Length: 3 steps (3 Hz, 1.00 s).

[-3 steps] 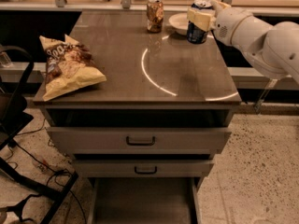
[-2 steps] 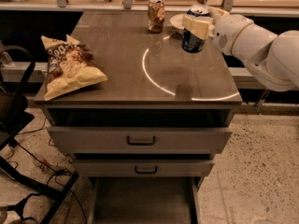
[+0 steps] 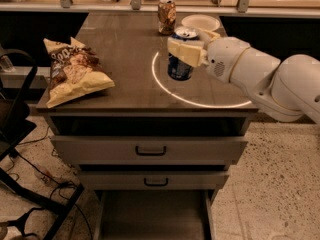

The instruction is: Move pepsi can near brown chip bag

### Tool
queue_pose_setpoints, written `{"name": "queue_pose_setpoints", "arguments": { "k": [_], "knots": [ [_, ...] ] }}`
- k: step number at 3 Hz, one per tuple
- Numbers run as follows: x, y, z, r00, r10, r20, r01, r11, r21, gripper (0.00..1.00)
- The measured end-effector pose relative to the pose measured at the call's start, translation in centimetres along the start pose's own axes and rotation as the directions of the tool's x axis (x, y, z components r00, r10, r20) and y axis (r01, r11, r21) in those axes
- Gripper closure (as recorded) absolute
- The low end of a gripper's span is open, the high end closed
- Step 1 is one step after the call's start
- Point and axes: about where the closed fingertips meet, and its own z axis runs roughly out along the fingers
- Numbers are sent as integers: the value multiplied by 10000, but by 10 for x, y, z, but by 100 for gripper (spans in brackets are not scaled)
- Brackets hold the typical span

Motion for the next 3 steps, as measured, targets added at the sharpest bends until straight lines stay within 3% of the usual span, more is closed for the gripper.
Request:
{"name": "queue_pose_setpoints", "arguments": {
  "k": [1,3],
  "knots": [
    [8,23,20,10000,15,-21,-16,9979,-654,100],
    [30,37,69,9970,-772,-82,757,9898,-1206,100]
  ]
}}
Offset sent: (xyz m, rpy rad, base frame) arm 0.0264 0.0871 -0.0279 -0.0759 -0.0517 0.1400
